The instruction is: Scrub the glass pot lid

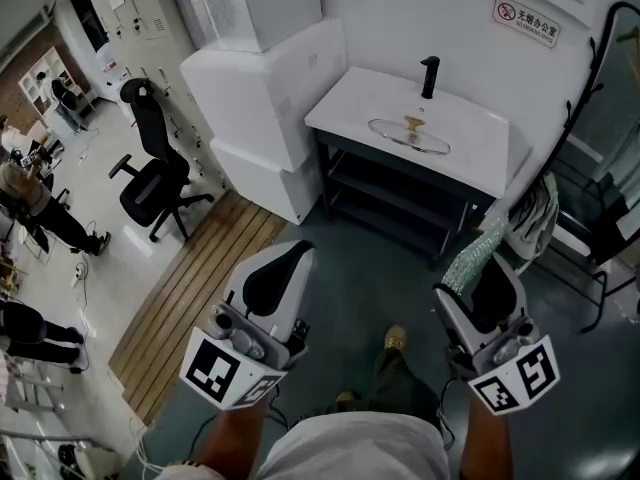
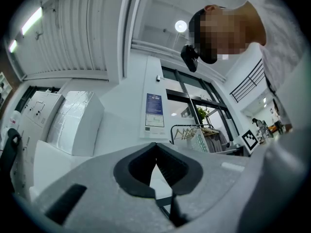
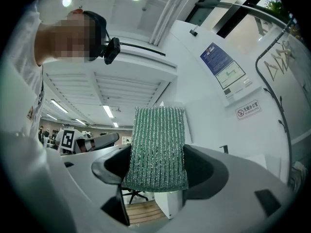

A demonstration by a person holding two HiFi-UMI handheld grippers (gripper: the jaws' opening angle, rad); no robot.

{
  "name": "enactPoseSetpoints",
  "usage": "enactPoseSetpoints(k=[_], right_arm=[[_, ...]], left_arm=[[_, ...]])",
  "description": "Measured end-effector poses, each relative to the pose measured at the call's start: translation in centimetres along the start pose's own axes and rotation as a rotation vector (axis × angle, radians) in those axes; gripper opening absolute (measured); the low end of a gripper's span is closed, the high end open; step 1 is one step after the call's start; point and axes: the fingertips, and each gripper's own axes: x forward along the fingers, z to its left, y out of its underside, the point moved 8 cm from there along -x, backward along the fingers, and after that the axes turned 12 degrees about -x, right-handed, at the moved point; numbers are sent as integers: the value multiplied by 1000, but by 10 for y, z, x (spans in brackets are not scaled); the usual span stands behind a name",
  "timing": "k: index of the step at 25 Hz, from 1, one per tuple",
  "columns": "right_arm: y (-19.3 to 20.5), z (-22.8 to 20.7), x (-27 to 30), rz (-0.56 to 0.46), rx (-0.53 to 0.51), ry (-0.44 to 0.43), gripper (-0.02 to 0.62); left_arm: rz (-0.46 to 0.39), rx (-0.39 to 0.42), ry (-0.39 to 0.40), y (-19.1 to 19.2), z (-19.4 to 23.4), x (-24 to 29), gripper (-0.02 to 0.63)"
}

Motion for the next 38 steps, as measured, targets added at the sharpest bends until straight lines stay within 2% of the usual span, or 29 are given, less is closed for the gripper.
enactPoseSetpoints(k=[8, 26, 38], right_arm=[[21, -57, 44, -4, -3, -20, 337], [78, -269, 156, 50, -8, -103, 337], [102, -320, 205, 75, -24, -151, 337]], left_arm=[[12, 9, -20, 19, 38, 56, 12], [71, 55, -126, 84, 122, 259, 12], [131, 98, -150, 107, 155, 316, 12]])
